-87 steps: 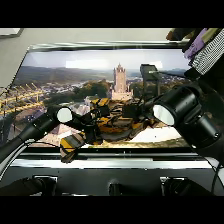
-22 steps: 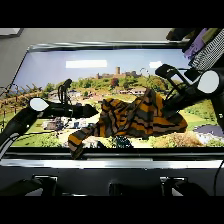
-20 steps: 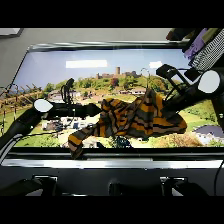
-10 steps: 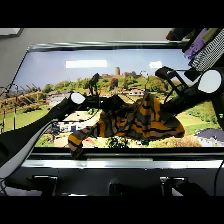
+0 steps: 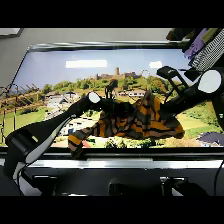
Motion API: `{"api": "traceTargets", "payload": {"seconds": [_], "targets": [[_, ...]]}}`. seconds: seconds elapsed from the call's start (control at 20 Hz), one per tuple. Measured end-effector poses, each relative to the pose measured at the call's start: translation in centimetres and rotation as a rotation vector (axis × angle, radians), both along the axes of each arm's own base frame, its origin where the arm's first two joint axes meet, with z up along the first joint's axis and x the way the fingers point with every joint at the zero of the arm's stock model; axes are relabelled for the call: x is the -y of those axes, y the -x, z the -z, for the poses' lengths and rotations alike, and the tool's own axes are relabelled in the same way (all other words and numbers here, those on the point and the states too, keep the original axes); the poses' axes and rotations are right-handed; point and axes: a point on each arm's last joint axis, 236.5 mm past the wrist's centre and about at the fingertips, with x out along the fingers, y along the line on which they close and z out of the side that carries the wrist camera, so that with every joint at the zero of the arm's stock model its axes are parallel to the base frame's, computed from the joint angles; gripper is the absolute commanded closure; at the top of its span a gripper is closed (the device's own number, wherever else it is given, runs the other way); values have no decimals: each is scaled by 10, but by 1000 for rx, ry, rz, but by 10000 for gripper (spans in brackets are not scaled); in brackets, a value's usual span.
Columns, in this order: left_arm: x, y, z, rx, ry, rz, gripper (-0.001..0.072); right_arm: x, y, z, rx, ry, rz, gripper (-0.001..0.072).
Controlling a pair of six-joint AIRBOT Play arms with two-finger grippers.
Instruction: Fold the clothes and pants, and hang the long-sleeved shirts on hangers.
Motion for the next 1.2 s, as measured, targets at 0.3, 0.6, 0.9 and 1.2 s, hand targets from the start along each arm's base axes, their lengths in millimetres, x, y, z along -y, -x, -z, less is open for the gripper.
{"api": "traceTargets", "payload": {"seconds": [0.3,0.6,0.9,1.2], "targets": [[-6,12,13,-98,-44,-1,330,0,0,0,-2,-3,15,694],[0,20,21,-165,-47,-23,331,0,0,0,-2,-3,19,693],[4,24,28,-245,-18,-43,687,0,0,-1,1,-4,19,694],[-38,-1,3,-169,-55,-46,687,-6,14,-20,36,-45,8,695]]}}
